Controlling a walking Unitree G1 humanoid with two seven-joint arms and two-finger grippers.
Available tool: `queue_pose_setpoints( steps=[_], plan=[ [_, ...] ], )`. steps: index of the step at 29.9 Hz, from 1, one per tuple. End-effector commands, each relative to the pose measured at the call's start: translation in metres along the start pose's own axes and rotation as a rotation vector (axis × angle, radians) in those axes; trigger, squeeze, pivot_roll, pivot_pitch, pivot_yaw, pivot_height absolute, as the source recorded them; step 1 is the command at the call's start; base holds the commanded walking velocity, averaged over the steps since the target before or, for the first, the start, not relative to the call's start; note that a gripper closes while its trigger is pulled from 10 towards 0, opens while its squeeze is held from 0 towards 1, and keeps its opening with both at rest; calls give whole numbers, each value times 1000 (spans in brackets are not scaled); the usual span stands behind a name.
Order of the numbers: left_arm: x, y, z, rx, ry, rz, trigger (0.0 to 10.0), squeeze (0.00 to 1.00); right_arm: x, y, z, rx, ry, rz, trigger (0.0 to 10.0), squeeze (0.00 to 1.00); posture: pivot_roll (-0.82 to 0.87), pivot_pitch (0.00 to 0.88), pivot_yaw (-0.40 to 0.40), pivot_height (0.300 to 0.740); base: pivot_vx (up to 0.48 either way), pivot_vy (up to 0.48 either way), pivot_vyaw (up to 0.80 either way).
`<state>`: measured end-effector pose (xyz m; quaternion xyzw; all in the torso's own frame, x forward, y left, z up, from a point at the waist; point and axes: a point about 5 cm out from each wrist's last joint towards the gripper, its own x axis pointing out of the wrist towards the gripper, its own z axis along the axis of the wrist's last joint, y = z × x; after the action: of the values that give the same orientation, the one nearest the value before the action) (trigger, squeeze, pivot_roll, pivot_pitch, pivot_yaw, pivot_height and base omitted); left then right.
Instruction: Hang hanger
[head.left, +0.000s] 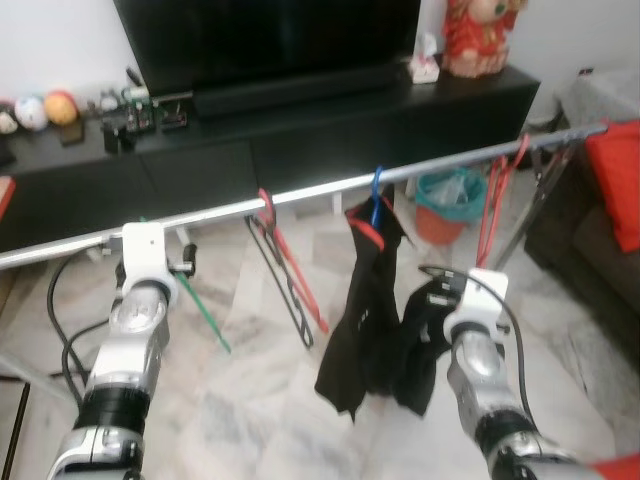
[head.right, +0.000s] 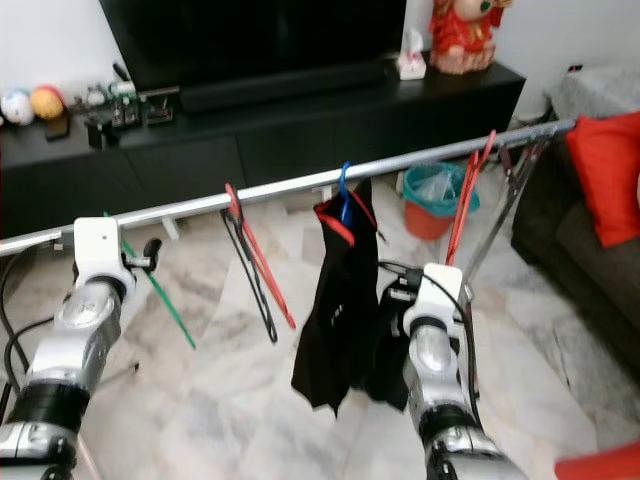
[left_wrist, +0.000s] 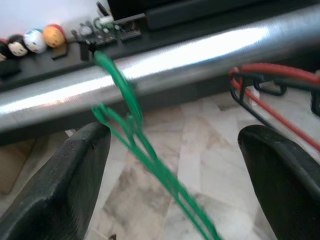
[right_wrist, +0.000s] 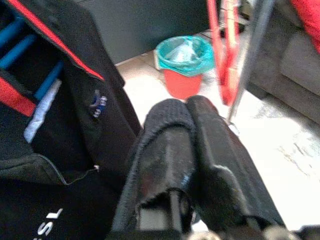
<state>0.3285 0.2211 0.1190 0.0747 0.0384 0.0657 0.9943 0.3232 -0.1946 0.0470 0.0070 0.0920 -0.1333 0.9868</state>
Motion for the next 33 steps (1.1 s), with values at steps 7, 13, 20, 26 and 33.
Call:
queue_pose_setpoints(
  steps=[7, 13, 20, 26, 33],
  plan=[
    [-7, 2, 2, -18, -43, 13, 10000, 0, 3, 3, 10, 4, -47, 15, 10000, 0, 24, 0, 58, 728, 0, 413, 0],
    [-7, -1, 2, -21, -53, -1, 10000, 0, 3, 3, 10, 3, -47, 14, 10000, 0, 18, 0, 59, 728, 0, 404, 0],
    [-9, -3, 6, -28, -81, -18, 10000, 0, 3, 3, 10, 1, -46, 16, 10000, 0, 23, 0, 54, 728, 0, 115, 0],
    [-9, -9, 8, -46, -70, -73, 10000, 0, 3, 4, 10, 2, -45, 19, 10000, 0, 25, 0, 53, 728, 0, 0, 0],
    [0, -25, 16, -29, -53, -114, 10000, 0, 3, 4, 10, 2, -45, 20, 10000, 0, 26, 0, 49, 728, 0, 0, 0]
  ],
)
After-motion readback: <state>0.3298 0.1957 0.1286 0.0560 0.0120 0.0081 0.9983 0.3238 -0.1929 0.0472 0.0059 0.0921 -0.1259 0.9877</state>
